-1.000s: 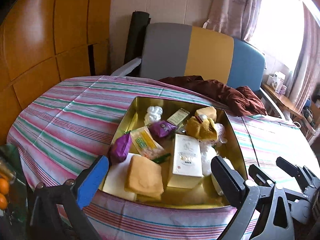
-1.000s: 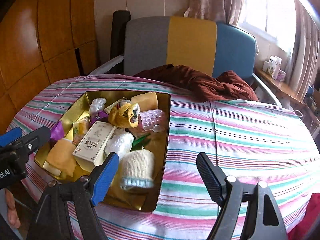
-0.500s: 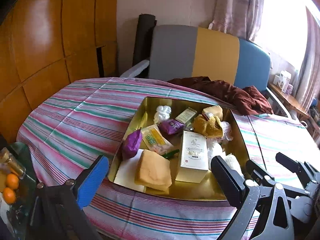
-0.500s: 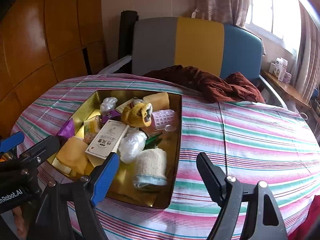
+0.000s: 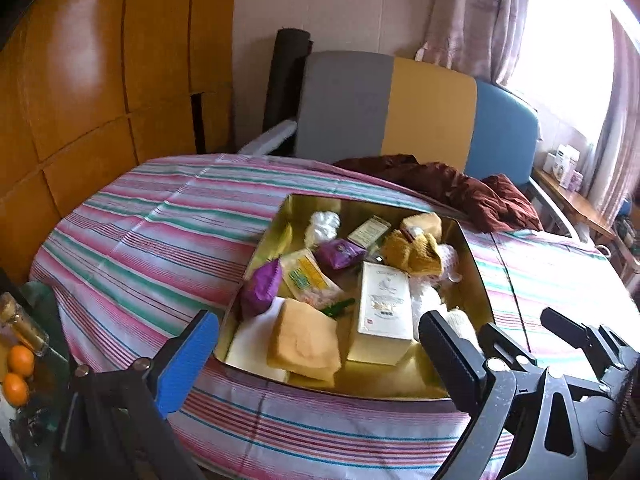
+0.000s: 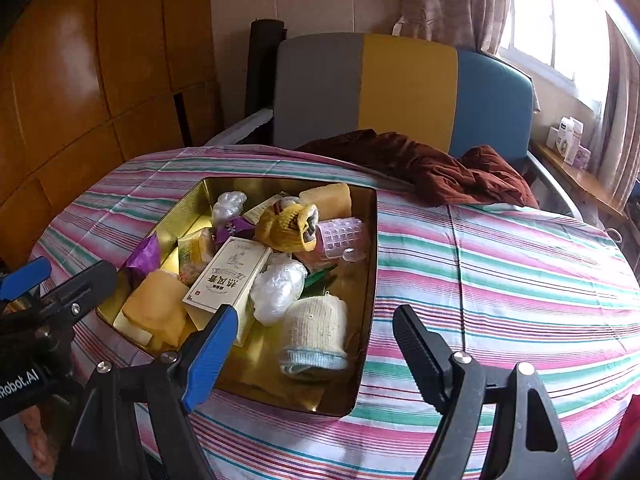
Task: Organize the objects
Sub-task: 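Withdraw both tools from the filled tray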
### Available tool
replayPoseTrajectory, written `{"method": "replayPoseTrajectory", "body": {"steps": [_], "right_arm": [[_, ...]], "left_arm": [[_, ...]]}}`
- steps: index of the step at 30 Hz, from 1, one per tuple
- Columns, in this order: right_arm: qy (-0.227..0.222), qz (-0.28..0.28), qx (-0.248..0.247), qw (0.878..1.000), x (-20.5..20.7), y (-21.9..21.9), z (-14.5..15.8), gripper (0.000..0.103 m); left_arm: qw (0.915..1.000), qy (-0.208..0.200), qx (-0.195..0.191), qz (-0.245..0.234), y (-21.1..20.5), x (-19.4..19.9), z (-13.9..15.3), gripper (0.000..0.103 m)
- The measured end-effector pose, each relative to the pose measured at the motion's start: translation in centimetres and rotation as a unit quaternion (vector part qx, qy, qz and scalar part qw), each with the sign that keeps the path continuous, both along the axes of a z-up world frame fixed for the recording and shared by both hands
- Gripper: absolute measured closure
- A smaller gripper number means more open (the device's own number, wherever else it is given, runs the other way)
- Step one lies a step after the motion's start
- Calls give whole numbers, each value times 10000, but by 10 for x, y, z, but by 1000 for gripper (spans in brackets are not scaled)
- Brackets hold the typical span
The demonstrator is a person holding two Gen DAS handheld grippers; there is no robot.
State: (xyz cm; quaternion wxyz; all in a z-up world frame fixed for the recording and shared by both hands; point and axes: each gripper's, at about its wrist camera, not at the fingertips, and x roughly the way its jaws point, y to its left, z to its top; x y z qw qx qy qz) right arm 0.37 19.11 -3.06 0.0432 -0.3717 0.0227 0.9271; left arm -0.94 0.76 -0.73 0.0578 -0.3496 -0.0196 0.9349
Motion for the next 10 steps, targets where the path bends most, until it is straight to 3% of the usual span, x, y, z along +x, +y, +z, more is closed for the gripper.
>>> {"method": "replayPoseTrajectory", "body": {"steps": [10], "right_arm": [[-27, 38, 3, 10000, -3, 0, -2, 22]], "left_arm": [[9999, 98, -115, -41, 3, 0, -2, 3]]}}
